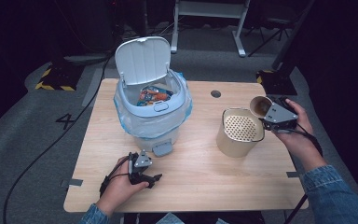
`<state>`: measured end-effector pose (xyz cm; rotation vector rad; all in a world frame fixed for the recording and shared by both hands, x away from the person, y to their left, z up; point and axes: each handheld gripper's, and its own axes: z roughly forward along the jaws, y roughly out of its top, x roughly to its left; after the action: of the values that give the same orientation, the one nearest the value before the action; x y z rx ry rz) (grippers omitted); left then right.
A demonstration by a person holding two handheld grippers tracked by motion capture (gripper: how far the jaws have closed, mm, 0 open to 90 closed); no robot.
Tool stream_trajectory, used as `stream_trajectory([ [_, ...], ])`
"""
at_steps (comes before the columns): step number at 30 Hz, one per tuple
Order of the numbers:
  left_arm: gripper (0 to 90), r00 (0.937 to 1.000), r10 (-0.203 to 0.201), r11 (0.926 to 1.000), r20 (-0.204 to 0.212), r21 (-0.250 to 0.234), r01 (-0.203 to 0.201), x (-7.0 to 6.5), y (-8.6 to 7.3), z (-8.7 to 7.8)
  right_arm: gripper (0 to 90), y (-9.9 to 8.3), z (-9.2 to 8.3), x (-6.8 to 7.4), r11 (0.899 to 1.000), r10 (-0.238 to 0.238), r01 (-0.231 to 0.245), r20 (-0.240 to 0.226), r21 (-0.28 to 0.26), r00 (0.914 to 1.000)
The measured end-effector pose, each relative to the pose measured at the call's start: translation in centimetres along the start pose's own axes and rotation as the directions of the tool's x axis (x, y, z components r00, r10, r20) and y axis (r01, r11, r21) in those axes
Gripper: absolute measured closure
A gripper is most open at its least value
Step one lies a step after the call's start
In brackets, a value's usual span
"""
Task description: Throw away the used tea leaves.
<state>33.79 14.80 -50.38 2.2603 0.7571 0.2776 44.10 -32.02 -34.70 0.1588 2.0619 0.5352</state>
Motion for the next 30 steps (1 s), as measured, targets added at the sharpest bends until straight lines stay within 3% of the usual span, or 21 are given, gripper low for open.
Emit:
stream_trajectory([
  [4, 22.4, 1.0, 0.0, 1.0, -0.001, 0.001, 0.0, 0.0, 0.0, 0.0, 32.5, 0.5, 0.0, 0.3, 0.995, -0.104, 0.103, 0.034, 0.019, 0.994],
  [7, 22.4, 1.0, -0.002, 1.0, -0.001, 0.0, 0.002, 0.0, 0.0, 0.0, 32.7, 1.0, 0.0, 0.8, 0.976, -0.212, 0.209, 0.064, 0.054, 0.9751],
  [11, 22.4, 1.0, -0.002, 1.0, -0.001, -0.001, 0.002, 0.0, 0.0, 0.0, 32.8, 1.6, 0.1, 1.6, 0.934, -0.353, 0.343, 0.096, 0.099, 0.9309],
  [13, 22.4, 1.0, -0.005, 1.0, -0.001, -0.001, 0.005, 0.0, 0.0, 0.0, 32.9, 1.9, 0.2, 1.9, 0.901, -0.427, 0.414, 0.105, 0.127, 0.898],
  [15, 22.4, 1.0, -0.005, 1.0, -0.001, -0.002, 0.005, 0.0, 0.0, 0.0, 32.9, 2.1, 0.2, 2.2, 0.885, -0.46, 0.444, 0.11, 0.138, 0.8813],
  [18, 22.4, 1.0, -0.005, 1.0, -0.001, -0.002, 0.005, 0.0, -0.1, 0.0, 32.9, 2.3, 0.3, 2.6, 0.853, -0.517, 0.497, 0.128, 0.16, 0.8464],
  [21, 22.4, 1.0, -0.005, 1.0, -0.001, -0.002, 0.005, 0.0, -0.1, 0.0, 33.0, 2.4, 0.2, 2.9, 0.81, -0.582, 0.553, 0.151, 0.195, 0.7989],
  [22, 22.4, 1.0, -0.005, 1.0, -0.001, -0.002, 0.005, 0.0, -0.1, 0.0, 33.0, 2.5, 0.1, 3.0, 0.788, -0.611, 0.578, 0.159, 0.212, 0.7756],
  [25, 22.4, 1.0, -0.005, 1.0, -0.002, -0.002, 0.005, 0.0, -0.1, 0.0, 33.0, 2.7, 0.0, 3.2, 0.744, -0.665, 0.625, 0.175, 0.236, 0.726],
  [26, 22.4, 1.0, -0.005, 1.0, -0.002, -0.002, 0.005, 0.0, -0.1, 0.0, 33.0, 2.8, -0.1, 3.3, 0.724, -0.688, 0.644, 0.185, 0.249, 0.702],
  [27, 22.4, 1.0, -0.006, 1.0, -0.002, -0.001, 0.006, 0.0, -0.1, 0.0, 33.0, 2.9, -0.1, 3.3, 0.711, -0.701, 0.655, 0.19, 0.255, 0.6868],
  [28, 22.4, 1.0, -0.006, 1.0, -0.002, -0.001, 0.006, 0.0, -0.1, 0.0, 33.0, 3.0, -0.2, 3.4, 0.682, -0.73, 0.68, 0.196, 0.27, 0.655],
  [29, 22.4, 1.0, -0.006, 1.0, -0.002, -0.001, 0.006, 0.0, -0.1, 0.0, 33.0, 3.1, -0.2, 3.5, 0.659, -0.751, 0.696, 0.195, 0.285, 0.6312],
  [30, 22.4, 1.0, -0.006, 1.0, -0.002, -0.003, 0.006, 0.0, -0.1, 0.0, 33.0, 3.1, -0.2, 3.6, 0.629, -0.777, 0.716, 0.2, 0.303, 0.5974],
])
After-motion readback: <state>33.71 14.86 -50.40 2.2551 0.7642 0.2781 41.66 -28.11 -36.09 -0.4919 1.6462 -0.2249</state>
